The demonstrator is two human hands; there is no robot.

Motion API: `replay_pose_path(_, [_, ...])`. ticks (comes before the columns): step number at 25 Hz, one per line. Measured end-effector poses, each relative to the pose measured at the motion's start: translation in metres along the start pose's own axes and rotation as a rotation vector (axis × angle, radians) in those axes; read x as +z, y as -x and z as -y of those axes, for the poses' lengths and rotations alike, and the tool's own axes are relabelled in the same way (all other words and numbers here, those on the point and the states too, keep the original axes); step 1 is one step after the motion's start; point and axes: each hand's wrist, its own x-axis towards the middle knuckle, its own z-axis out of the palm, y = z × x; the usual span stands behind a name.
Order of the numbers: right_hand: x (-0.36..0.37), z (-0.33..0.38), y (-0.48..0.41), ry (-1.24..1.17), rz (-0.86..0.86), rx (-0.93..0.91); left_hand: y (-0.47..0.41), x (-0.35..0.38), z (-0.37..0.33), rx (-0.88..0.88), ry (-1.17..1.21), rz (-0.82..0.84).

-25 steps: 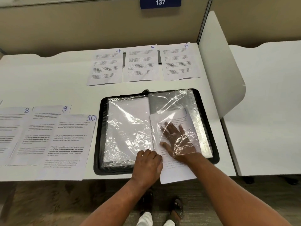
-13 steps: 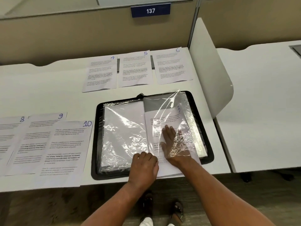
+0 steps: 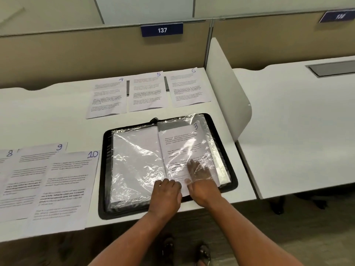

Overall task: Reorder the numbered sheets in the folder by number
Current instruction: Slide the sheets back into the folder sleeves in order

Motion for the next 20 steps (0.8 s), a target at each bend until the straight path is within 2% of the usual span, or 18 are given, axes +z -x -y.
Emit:
replay_pose_path(2, [-0.002,0.003,0.015,-0.219,-0.127,0.009,-0.002,0.000,0.001,0.011,0.008,0.000])
replay_pose_path(4, [0.001,0.017,0.051,-0.498,-0.321,0.134,-0.008,-0.001,0.000,0.025,0.021,-0.012])
replay_pose_path(7, [0.004,0.035,0.089,-0.970,-0.551,0.632,-0.021,-0.003,-0.003,0.020,0.072,-0.040])
replay_pose_path(9, [0.000,0.040,0.095,-1.222,-0.565,0.889,-0.023,-0.006,-0.006,-0.004,0.110,-0.045])
replay_pose_path(12, [-0.014,0.046,0.091,-1.437,-0.508,0.987,-0.020,-0.008,-0.012,-0.031,0.136,-0.040])
replay_pose_path(15, [-0.013,0.052,0.079,-1.340,-0.391,1.000,-0.018,-0.009,-0.017,-0.057,0.138,-0.005])
replay_pose_path(17, [-0.009,0.051,0.075,-1.070,-0.373,0.915,-0.015,-0.010,-0.019,-0.072,0.141,0.010])
replay_pose_path(18, [-0.007,0.048,0.076,-0.817,-0.403,0.782,-0.014,-0.011,-0.020,-0.074,0.147,0.006])
replay_pose_path(20, [0.004,0.036,0.079,-0.307,-0.478,0.353,-0.014,-0.013,-0.019,-0.074,0.153,-0.014])
